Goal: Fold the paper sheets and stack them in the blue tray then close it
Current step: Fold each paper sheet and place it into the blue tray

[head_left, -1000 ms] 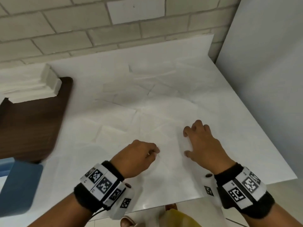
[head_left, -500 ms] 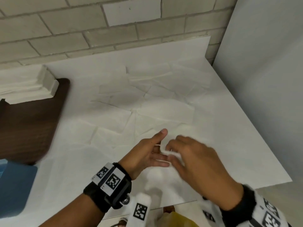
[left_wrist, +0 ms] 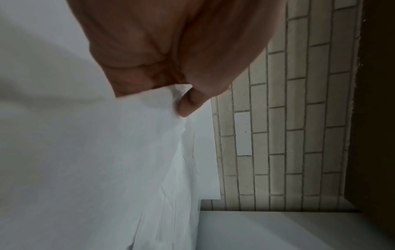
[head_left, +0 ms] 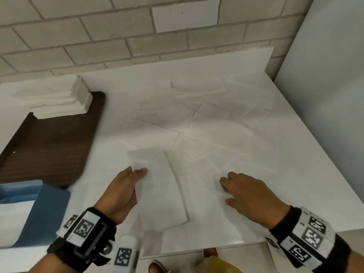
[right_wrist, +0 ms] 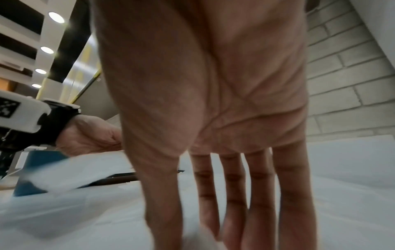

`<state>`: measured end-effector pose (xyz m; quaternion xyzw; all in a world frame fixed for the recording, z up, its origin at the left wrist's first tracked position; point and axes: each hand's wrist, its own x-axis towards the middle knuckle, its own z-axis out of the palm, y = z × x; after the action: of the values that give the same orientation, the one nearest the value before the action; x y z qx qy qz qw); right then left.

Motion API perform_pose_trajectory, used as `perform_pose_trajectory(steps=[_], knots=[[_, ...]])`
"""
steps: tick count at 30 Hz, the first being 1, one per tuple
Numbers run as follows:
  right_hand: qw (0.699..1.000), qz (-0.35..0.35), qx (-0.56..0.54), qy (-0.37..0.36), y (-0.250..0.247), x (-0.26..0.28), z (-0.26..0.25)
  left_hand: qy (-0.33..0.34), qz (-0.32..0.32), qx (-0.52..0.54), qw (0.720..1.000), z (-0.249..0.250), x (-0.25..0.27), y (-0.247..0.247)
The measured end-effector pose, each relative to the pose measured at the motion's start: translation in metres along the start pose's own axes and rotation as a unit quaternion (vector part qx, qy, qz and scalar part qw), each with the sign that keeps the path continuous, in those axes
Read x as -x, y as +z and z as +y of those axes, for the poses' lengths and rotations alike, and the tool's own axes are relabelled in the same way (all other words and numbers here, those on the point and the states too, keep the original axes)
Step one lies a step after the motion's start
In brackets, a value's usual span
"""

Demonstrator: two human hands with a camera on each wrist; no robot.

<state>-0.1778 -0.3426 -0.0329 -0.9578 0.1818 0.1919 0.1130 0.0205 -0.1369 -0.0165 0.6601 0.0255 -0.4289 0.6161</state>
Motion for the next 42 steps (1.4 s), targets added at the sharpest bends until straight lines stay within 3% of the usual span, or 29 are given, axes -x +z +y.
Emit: perform_pose_trajectory(steps=[4,10,12,15,17,19,21,23,25,27,29,33,42], knots=[[0.999,0.036,-0.039,-0.003,-0.003,0.006,-0.001,-0.018,-0.020,-0.002,1.000,-0.007,0.005,0.002],[0.972,0.234,-0.019,-0.010,-0.023,0.030,-0.035,-0.066,-0.058,-0.001,0.996,-0.025,0.011,0.021],[0.968,0.244,-0.036,-0.036,-0.018,0.026,-0.048,-0.084,-0.100,-0.003,0.991,-0.026,0.014,0.032],[0.974,0.206,-0.037,-0.087,-0.004,0.015,-0.074,-0.083,-0.160,0.003,0.984,-0.022,0.014,0.045],[0.978,0.161,-0.030,-0.132,0.007,0.011,-0.086,-0.032,-0.149,-0.026,0.988,-0.023,0.009,0.047],[0.974,0.137,-0.108,-0.145,-0.001,0.015,-0.089,0.032,-0.109,-0.062,0.992,-0.026,0.002,0.044],[0.942,0.178,-0.262,-0.114,-0.011,0.018,-0.085,0.088,-0.090,-0.056,0.990,-0.025,0.000,0.036],[0.883,0.230,-0.407,-0.044,-0.021,0.015,-0.075,0.127,-0.104,-0.040,0.986,-0.019,0.002,0.028],[0.833,0.146,-0.534,0.003,-0.027,0.004,-0.070,0.153,-0.119,-0.048,0.980,-0.014,0.009,0.020],[0.794,0.078,-0.603,0.005,-0.027,-0.008,-0.070,0.161,-0.123,-0.086,0.975,-0.015,0.010,0.017],[0.798,0.117,-0.589,-0.043,-0.029,-0.019,-0.079,0.161,-0.113,-0.126,0.972,-0.017,0.011,0.014],[0.844,0.213,-0.473,-0.137,-0.024,-0.032,-0.094,0.182,-0.073,-0.166,0.966,-0.014,0.018,0.008],[0.867,0.221,-0.412,-0.173,-0.042,-0.043,-0.112,0.250,0.020,-0.207,0.945,-0.005,0.033,-0.018]])
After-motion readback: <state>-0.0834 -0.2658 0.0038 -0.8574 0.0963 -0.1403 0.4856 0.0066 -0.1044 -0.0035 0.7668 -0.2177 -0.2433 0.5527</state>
